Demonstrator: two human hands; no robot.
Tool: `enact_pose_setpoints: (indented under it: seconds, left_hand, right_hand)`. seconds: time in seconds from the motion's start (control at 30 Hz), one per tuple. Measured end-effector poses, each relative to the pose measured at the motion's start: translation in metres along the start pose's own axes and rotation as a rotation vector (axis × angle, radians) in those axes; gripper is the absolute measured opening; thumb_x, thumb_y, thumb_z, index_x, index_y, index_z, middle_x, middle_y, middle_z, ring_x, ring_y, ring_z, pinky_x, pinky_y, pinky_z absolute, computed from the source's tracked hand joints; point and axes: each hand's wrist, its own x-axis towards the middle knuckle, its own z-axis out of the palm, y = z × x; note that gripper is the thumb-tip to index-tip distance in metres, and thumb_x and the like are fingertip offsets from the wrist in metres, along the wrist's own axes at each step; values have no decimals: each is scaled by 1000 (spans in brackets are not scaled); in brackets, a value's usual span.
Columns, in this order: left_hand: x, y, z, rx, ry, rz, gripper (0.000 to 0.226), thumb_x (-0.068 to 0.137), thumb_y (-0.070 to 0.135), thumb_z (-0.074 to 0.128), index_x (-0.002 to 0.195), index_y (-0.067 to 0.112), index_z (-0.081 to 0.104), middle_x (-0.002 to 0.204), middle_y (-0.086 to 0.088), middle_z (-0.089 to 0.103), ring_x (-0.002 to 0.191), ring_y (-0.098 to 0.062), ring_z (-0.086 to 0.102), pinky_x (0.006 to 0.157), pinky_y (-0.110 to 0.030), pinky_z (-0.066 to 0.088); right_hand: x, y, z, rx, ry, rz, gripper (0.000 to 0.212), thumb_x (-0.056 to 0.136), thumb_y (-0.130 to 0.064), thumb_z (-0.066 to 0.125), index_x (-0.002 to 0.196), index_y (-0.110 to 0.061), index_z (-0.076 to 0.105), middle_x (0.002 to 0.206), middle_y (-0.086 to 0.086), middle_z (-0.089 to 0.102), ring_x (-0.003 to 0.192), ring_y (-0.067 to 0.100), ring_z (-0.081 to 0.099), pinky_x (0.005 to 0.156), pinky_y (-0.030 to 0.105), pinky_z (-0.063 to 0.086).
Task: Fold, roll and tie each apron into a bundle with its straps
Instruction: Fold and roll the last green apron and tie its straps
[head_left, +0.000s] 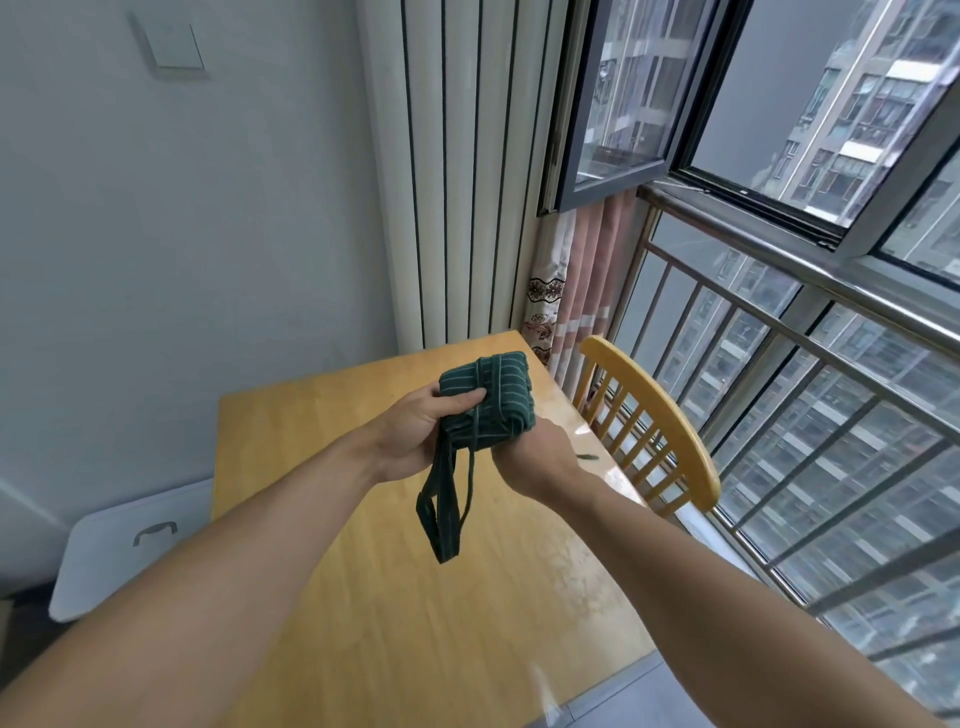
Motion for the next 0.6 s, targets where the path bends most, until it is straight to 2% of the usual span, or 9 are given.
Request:
enact_pose_setpoints:
  seconds: [0.07,0.1,0.17,0.2,0.3,0.4,0.53,0.6]
  left_hand:
    - [4,-4,0,-86,103,25,39,100,17,60,137,5,58,129,-18,68,115,-31,68,97,-39,54]
    - [7,-6,0,-121,184,38,39,99,17,62,136,7,59,123,-15,71,104,-28,71,87,-35,55]
    - [11,-10,-4,-163,347,62,39,96,17,67,134,8,61,108,-10,74,84,-20,70,68,-30,49]
    - [13,-12,-6,-173,405,71,40,95,15,69,134,8,62,106,-9,75,81,-19,70,65,-30,48]
    - [15,-20,-13,-225,497,94,43,91,7,73,132,6,60,114,-15,75,92,-27,74,65,-32,57]
    - [17,-26,-15,-282,554,107,40,91,4,71,129,8,59,115,-19,74,92,-30,75,60,-33,60]
    - [21,-33,-16,-267,595,113,42,91,17,74,130,10,62,112,-16,76,93,-32,76,65,-35,59]
    - [20,-41,-17,-208,636,105,38,90,19,75,125,9,66,106,-13,77,86,-30,76,66,-35,58]
  right_hand:
    - [-5,-5,3,-145,-3,-70,23,107,-21,39,113,-17,60,92,8,66,80,31,65,72,46,59]
    - [-8,-9,3,-191,-22,-89,23,107,-21,39,116,-18,60,88,7,67,75,31,64,70,45,59]
    - [-11,-13,2,-263,-28,-116,24,106,-20,41,118,-19,62,82,4,66,66,27,61,63,39,57]
    - [-12,-13,-1,-288,-24,-132,24,106,-21,42,119,-20,63,83,2,67,64,24,60,59,36,53]
    - [-14,-13,-9,-334,59,-202,26,107,-30,46,118,-25,68,92,-4,71,69,19,64,55,30,48]
    - [-13,-11,-15,-339,115,-248,31,106,-42,46,115,-28,72,93,-7,69,75,18,65,60,33,54]
    - [-12,-16,-18,-344,166,-301,31,105,-44,47,110,-25,71,94,-6,65,79,18,62,63,36,56]
    - [-11,-18,-14,-313,169,-303,36,105,-47,43,102,-24,70,92,-7,63,75,17,61,62,36,55]
